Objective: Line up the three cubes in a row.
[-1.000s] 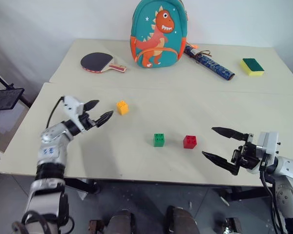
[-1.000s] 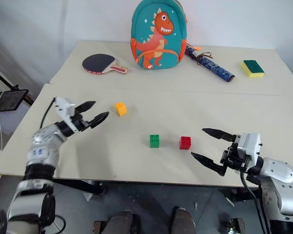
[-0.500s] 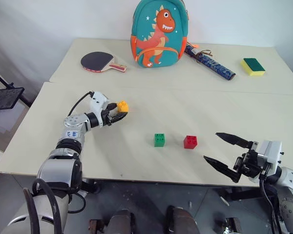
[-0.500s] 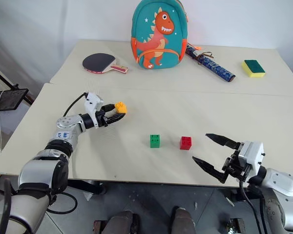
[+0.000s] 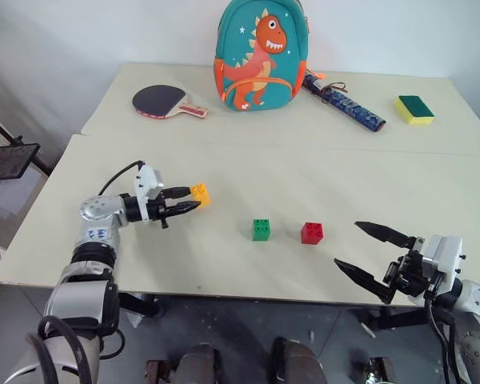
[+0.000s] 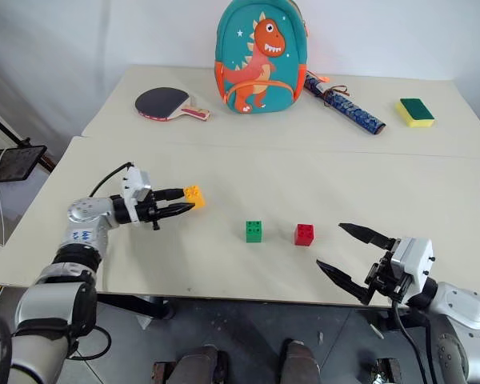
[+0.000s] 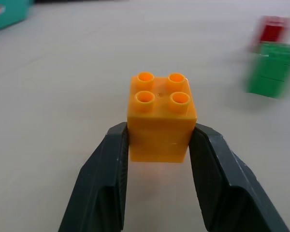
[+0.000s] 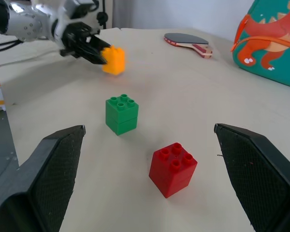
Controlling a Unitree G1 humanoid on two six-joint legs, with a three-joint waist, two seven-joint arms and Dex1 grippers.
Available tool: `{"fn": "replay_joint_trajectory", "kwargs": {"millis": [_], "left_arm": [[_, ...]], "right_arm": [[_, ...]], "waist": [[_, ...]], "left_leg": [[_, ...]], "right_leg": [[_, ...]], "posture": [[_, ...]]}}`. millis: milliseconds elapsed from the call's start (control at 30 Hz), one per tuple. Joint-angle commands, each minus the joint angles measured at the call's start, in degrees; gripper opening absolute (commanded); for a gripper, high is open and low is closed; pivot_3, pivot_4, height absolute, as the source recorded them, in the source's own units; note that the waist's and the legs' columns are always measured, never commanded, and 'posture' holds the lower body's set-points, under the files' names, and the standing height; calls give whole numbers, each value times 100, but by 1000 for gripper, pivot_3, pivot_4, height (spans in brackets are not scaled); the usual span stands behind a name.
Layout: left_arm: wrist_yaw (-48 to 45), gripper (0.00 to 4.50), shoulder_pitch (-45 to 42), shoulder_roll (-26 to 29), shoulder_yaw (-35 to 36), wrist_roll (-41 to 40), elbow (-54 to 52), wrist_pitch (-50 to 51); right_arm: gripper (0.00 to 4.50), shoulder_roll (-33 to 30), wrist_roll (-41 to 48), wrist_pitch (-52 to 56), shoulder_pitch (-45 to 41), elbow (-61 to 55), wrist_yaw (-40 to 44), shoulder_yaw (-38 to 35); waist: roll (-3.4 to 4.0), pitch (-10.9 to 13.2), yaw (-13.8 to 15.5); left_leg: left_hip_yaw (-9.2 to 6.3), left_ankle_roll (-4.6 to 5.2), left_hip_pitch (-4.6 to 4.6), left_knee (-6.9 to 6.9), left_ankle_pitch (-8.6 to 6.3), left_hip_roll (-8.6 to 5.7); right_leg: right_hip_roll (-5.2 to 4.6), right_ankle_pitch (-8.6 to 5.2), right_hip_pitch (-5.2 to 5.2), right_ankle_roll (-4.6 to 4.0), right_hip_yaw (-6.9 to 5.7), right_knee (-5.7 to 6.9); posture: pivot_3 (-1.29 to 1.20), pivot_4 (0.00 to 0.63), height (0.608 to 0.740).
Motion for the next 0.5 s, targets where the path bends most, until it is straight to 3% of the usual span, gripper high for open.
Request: {"fn": "replay_joint_trajectory", "kwargs": {"millis": [33,467,500], "left_arm": [[-416,1450,-51,47,-150,-46,-151,-139],[-418,1450,-414,-426,-690,361,721,-689],[-475,1800,-413,-403,-719,377,746,-556]], "right_arm": [[4500,-108,136,48,-95,-46,102,-90],[4500,-421,327,470,163,-320,315,-239],[4500,-421,337,485,158,-327,312,-240]], "waist": [[0,0,20],[-2,1,-9],[-2,1,-9]], "left_leg": [[-1,0,-1,4,0,0],[-2,7,-2,9,-4,-1],[-1,7,-1,9,-4,0]], "right_leg": [[0,0,1,0,0,1],[0,0,5,0,-2,-1],[0,0,5,0,-2,0]], "posture": [[0,150,740],[0,150,740],[0,150,740]]}}
